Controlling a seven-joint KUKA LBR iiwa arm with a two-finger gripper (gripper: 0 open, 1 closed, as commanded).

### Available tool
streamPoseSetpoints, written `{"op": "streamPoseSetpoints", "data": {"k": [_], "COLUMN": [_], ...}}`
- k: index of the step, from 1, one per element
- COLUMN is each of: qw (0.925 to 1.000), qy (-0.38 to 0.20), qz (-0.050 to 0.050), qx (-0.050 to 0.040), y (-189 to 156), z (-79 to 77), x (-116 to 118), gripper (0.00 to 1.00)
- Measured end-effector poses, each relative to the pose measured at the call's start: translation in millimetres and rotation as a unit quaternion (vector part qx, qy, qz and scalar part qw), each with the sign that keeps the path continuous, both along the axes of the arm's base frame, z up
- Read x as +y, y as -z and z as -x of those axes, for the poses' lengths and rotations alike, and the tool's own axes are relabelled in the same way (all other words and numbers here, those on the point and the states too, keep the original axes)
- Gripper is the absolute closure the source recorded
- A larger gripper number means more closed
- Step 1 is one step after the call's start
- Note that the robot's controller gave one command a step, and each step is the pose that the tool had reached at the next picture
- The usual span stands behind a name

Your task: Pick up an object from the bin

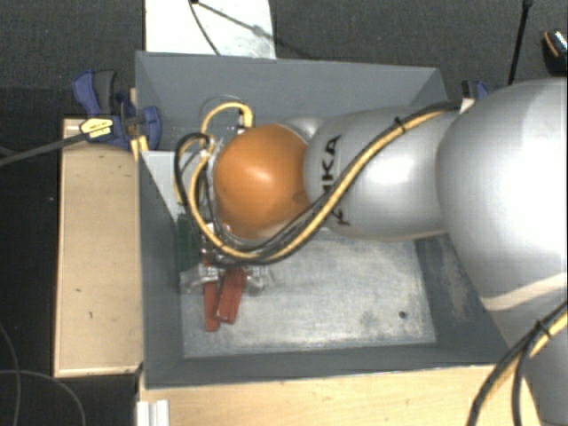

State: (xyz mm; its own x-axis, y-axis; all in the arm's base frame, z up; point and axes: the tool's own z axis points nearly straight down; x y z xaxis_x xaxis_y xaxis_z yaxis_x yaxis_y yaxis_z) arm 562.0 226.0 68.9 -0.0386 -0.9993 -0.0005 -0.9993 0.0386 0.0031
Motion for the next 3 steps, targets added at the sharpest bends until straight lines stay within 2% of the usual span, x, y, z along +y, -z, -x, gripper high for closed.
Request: {"op": "streamPoseSetpoints", "data": {"k": [1, 2, 3], "qw": [1.0, 1.0, 1.0], "qy": [0.004, 0.006, 0.009], "qz": [0.0, 0.0, -0.002], "qx": [-0.0004, 0.0005, -0.0028], "y": [-1, 0, -20], "z": [-0.2, 0.1, -0.4], "x": [1, 0, 1], "gripper": [0.0, 1.0, 1.0]}}
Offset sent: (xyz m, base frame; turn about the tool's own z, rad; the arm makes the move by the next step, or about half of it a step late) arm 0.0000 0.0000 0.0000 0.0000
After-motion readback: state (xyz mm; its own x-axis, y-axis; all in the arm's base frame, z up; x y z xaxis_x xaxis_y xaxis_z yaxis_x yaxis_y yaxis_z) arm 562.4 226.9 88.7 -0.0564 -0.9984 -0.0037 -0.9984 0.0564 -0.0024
